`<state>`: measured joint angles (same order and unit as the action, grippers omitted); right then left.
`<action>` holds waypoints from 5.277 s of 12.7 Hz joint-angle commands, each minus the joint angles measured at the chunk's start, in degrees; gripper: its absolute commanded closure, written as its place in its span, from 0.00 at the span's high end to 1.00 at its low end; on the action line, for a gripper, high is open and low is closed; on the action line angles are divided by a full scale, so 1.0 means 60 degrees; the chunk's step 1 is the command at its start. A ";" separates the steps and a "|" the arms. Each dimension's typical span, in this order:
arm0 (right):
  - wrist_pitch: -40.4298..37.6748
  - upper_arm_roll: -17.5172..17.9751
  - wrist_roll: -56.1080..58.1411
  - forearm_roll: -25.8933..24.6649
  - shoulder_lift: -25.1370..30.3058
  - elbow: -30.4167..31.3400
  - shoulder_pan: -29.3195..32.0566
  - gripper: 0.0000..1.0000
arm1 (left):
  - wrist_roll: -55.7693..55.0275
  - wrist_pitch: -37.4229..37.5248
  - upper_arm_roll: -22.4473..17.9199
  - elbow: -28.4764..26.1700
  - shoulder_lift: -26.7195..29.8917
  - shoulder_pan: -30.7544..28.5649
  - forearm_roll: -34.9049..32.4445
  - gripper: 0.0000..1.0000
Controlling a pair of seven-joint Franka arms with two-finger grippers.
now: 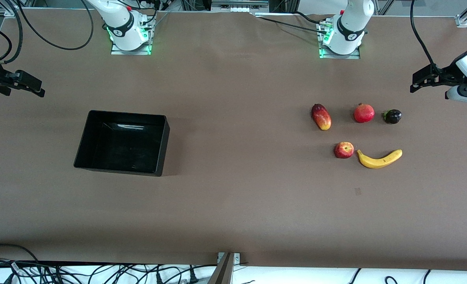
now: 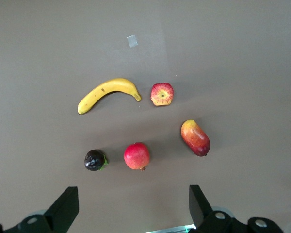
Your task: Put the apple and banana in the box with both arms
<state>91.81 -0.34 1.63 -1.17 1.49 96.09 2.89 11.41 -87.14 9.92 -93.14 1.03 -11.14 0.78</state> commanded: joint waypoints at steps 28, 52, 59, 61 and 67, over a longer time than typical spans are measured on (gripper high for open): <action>0.3104 -0.0998 -0.0257 -0.0274 -0.0308 0.2173 -0.0086 1.00 | 0.0047 0.0403 0.0047 0.0304 -0.0127 -0.0121 0.0075 1.00; 0.7507 -0.1086 0.0139 -0.0186 -0.3443 0.4596 -0.0233 0.00 | 0.0047 0.0417 0.0046 0.0319 -0.0127 -0.0121 0.0075 1.00; 0.6837 -0.0588 0.0139 -0.0171 -0.3077 0.3954 -0.0247 0.00 | 0.0047 0.0432 0.0046 0.0319 -0.0127 -0.0121 0.0075 1.00; 0.5056 -0.0398 0.0124 -0.0084 -0.3062 0.2655 -0.0248 0.00 | 0.0047 0.0432 0.0046 0.0318 -0.0127 -0.0121 0.0075 1.00; 0.0315 -0.0353 -0.1000 0.1425 -0.3076 -0.1085 -0.1797 0.00 | 0.0047 0.0432 0.0046 0.0304 -0.0127 -0.0121 0.0075 1.00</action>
<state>97.07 -2.40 -0.84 5.76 -16.49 93.87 -4.64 11.41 -85.83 10.00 -92.96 0.94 -11.59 0.78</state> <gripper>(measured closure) 0.952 0.000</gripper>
